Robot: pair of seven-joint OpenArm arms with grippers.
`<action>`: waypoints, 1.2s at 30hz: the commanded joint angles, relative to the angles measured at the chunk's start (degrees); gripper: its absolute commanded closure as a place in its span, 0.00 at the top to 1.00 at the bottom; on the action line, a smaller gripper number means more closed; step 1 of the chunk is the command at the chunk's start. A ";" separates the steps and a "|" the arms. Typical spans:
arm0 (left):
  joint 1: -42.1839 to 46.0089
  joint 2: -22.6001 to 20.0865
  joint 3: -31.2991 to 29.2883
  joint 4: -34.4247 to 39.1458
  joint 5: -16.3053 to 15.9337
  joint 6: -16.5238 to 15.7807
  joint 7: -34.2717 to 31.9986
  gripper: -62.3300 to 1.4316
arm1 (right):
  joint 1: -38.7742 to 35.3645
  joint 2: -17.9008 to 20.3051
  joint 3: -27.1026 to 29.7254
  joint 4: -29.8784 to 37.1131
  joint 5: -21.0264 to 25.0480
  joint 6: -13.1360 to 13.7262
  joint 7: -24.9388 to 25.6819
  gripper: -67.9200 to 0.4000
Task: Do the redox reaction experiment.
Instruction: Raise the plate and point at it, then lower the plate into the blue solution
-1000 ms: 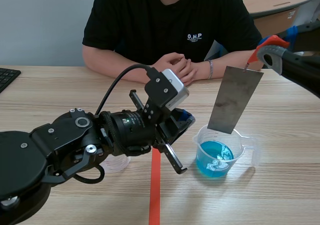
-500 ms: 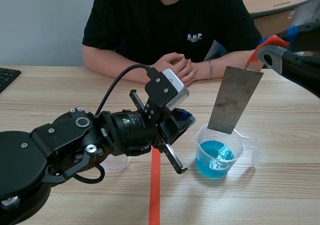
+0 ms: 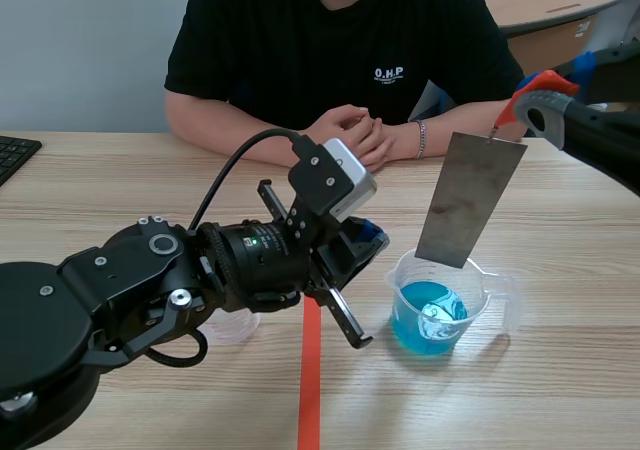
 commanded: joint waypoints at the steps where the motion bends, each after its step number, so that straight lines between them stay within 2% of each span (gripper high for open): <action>1: -0.92 -0.33 -0.02 0.79 -0.35 0.13 -0.76 0.09 | 0.52 0.76 0.70 0.52 1.01 0.33 0.59 0.03; 6: 0.57 -2.47 -0.13 2.25 -0.37 0.35 -0.55 0.09 | 0.52 0.76 0.70 0.52 0.98 0.33 0.55 0.03; 12: 7.45 -9.64 -2.97 10.43 -0.37 1.73 -1.01 0.09 | 0.52 0.76 0.70 0.52 0.98 0.33 0.42 0.03; 21: 23.41 -20.41 -14.45 25.46 -0.39 2.14 -1.20 0.09 | 0.52 0.76 0.70 0.52 0.98 0.33 0.42 0.03; 25: 33.16 -24.00 -20.74 28.83 -0.42 4.28 -2.51 0.09 | 0.52 0.76 0.70 0.33 0.79 0.33 0.35 0.03; 32: 52.70 -25.46 -34.03 29.97 -0.48 10.14 -7.50 0.09 | 0.90 0.76 -0.76 -2.51 0.79 0.33 0.50 0.03; 36: 63.14 -23.43 -41.35 29.97 -1.36 11.10 -10.32 0.09 | 1.79 0.76 -2.60 -4.37 0.57 0.33 0.68 0.03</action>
